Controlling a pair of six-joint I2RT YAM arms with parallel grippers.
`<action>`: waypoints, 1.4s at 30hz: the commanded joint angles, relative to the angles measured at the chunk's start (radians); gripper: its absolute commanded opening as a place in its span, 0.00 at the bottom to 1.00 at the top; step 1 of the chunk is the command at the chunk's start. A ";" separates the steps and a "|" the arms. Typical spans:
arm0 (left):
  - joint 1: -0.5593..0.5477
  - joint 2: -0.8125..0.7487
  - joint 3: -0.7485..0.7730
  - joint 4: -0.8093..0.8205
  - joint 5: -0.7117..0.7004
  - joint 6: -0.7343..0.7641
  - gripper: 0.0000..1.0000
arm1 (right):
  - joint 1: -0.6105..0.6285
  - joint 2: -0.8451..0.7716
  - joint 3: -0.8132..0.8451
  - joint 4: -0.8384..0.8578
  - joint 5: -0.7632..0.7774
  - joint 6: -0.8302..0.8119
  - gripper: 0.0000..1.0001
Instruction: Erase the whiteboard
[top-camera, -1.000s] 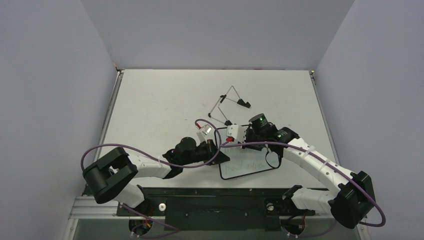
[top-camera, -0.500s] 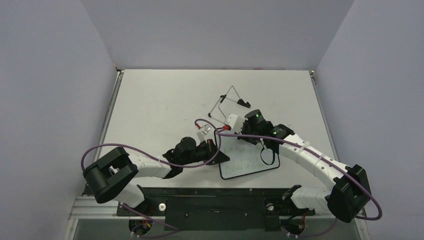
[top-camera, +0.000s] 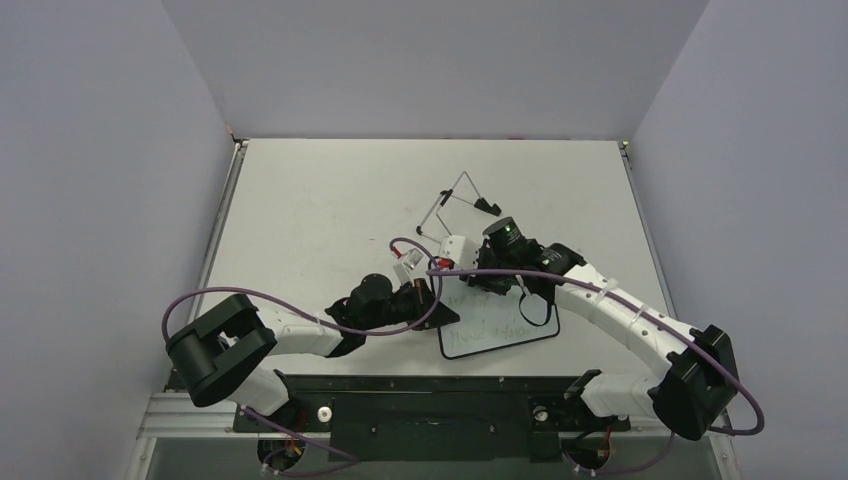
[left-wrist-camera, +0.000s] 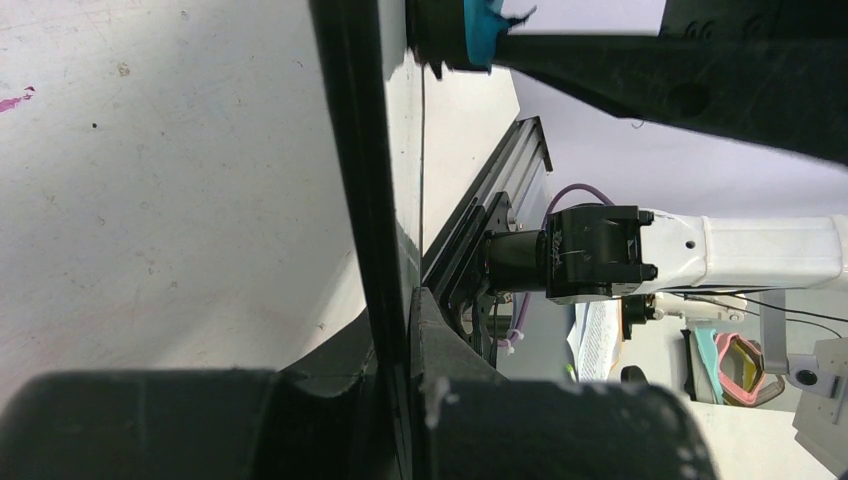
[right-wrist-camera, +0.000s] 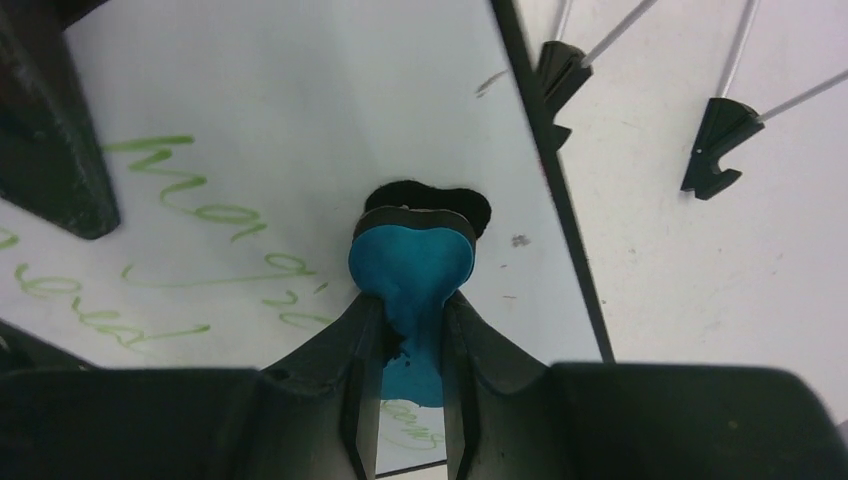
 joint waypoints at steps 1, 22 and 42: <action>-0.008 -0.010 0.030 0.083 0.042 0.059 0.00 | -0.017 0.038 0.045 0.135 0.146 0.140 0.00; -0.006 -0.022 0.017 0.082 0.046 0.060 0.00 | -0.135 -0.031 -0.020 0.071 0.067 0.067 0.00; -0.003 -0.015 0.023 0.071 0.043 0.056 0.00 | -0.163 -0.070 -0.059 0.093 0.138 0.034 0.00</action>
